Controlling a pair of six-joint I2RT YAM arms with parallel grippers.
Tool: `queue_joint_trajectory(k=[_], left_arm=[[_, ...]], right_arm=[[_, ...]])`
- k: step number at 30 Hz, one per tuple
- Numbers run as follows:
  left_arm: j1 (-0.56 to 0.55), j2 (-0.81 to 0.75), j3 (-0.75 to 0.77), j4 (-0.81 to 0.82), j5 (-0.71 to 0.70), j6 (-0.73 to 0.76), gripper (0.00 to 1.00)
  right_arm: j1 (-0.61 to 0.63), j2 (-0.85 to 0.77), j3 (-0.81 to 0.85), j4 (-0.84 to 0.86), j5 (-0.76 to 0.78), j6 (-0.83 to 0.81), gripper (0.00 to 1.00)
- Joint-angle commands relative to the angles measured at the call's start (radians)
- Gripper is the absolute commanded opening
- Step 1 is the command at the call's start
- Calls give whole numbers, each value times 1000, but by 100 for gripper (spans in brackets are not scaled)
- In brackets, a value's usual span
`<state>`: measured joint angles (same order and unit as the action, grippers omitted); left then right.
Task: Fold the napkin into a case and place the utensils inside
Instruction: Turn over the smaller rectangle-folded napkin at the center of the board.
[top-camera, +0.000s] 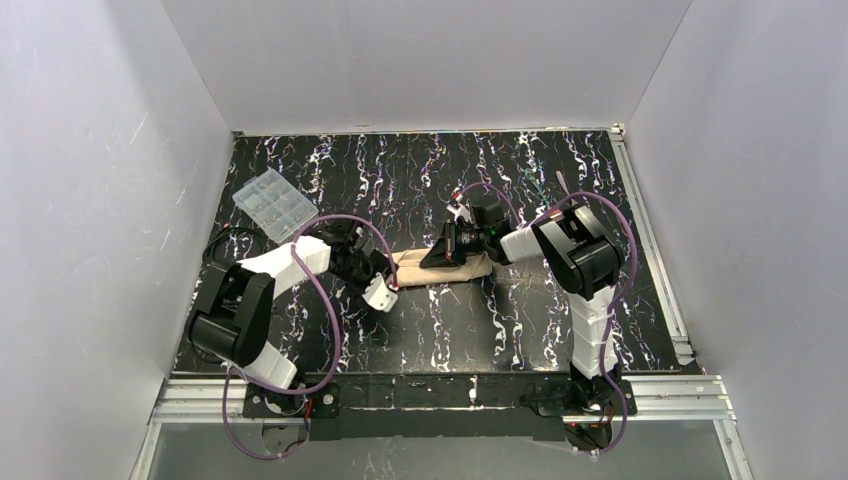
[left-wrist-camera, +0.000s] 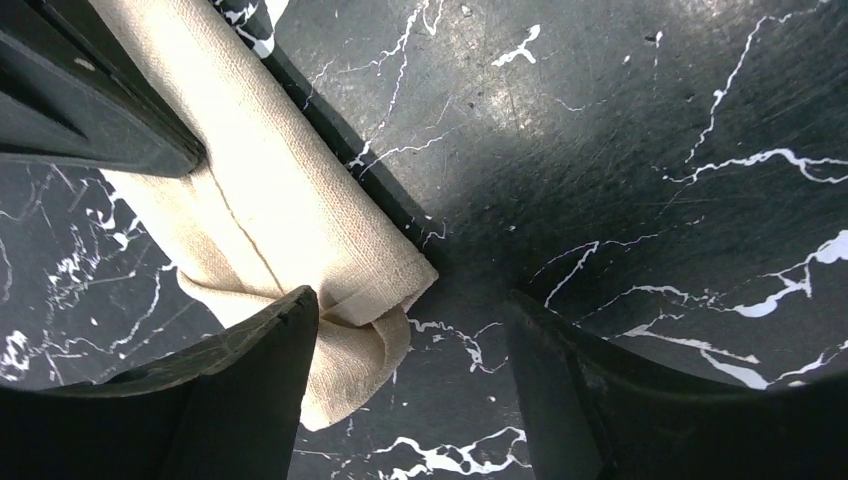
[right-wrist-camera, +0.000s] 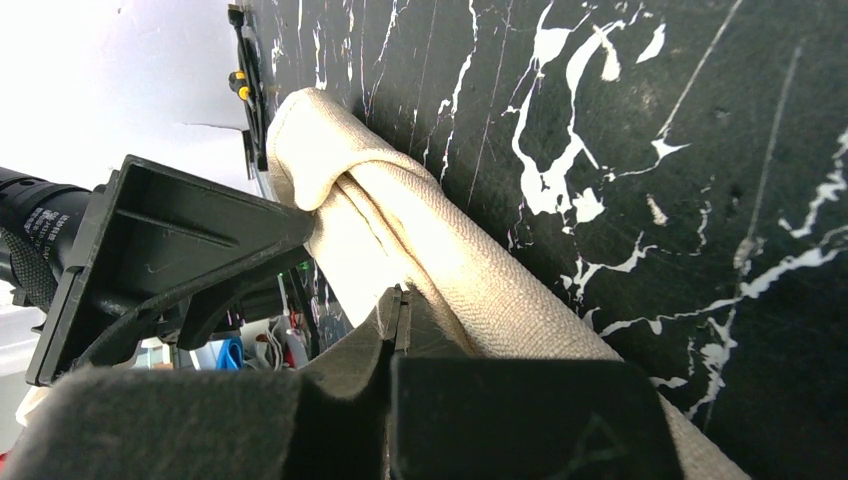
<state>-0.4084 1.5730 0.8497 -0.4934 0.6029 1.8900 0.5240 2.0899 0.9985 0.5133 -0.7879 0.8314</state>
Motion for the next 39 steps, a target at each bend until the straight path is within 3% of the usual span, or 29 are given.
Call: queue_joint_trajectory(k=[1, 9, 24, 39], left_arm=[[-7, -20, -37, -6, -11, -129, 67], [-26, -82, -123, 250, -72, -381, 63], [-43, -205, -177, 374, 3, -545, 67], [-55, -73, -90, 350, -38, -725, 69]], right_arm=[[-9, 19, -21, 20, 19, -13, 1], [-9, 12, -23, 18, 15, -23, 1], [-10, 7, -41, 40, 12, -17, 1], [-10, -10, -58, 81, 9, 10, 1]])
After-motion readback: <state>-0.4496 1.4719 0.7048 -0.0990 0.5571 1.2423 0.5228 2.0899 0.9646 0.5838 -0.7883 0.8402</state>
